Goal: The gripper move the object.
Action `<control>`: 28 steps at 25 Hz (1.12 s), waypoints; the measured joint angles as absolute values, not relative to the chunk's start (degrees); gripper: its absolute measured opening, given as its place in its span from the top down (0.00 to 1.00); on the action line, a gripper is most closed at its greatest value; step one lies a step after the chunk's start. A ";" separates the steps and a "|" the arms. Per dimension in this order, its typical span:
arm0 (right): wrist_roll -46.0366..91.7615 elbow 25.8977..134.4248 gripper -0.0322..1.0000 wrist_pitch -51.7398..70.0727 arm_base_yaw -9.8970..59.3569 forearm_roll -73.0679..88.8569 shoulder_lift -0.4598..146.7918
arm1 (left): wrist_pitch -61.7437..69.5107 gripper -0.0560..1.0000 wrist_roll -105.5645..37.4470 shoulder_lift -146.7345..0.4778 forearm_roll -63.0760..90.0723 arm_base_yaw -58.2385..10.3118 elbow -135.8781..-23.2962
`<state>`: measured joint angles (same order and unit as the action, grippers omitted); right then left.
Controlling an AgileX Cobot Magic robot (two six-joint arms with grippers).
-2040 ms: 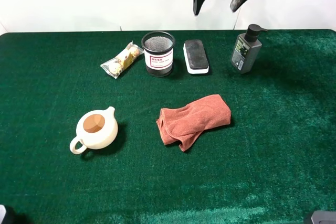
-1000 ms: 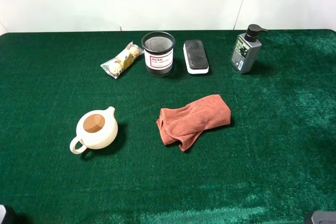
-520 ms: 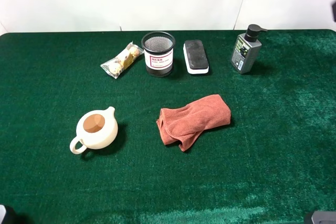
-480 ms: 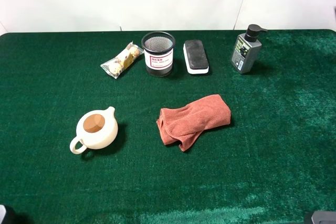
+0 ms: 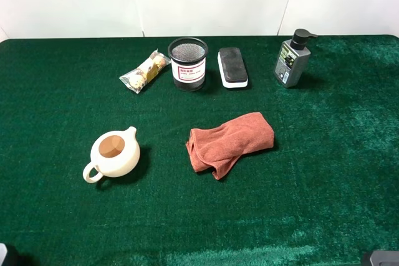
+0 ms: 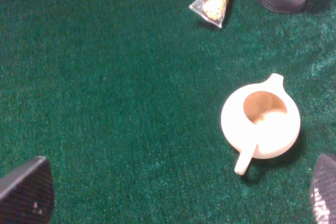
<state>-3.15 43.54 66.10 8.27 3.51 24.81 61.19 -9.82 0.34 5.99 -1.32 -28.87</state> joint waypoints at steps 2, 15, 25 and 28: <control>-3.15 40.41 0.30 64.74 4.50 3.51 19.89 | 61.19 0.01 -9.82 0.34 5.99 -1.32 -28.87; -3.15 28.66 0.30 58.85 -3.15 0.88 -0.31 | 61.19 0.01 -9.82 0.34 5.99 -1.32 -28.87; -3.10 28.59 0.30 58.85 -3.15 -0.71 -0.36 | 61.19 0.01 -9.82 0.34 5.77 -1.32 -28.87; -3.10 28.59 0.30 58.85 -3.15 -0.71 -0.36 | 61.19 0.01 -9.82 0.34 5.77 -1.32 -28.87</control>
<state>-3.10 28.59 58.85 -3.15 -0.71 -0.36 61.19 -9.82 0.34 5.77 -1.32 -28.87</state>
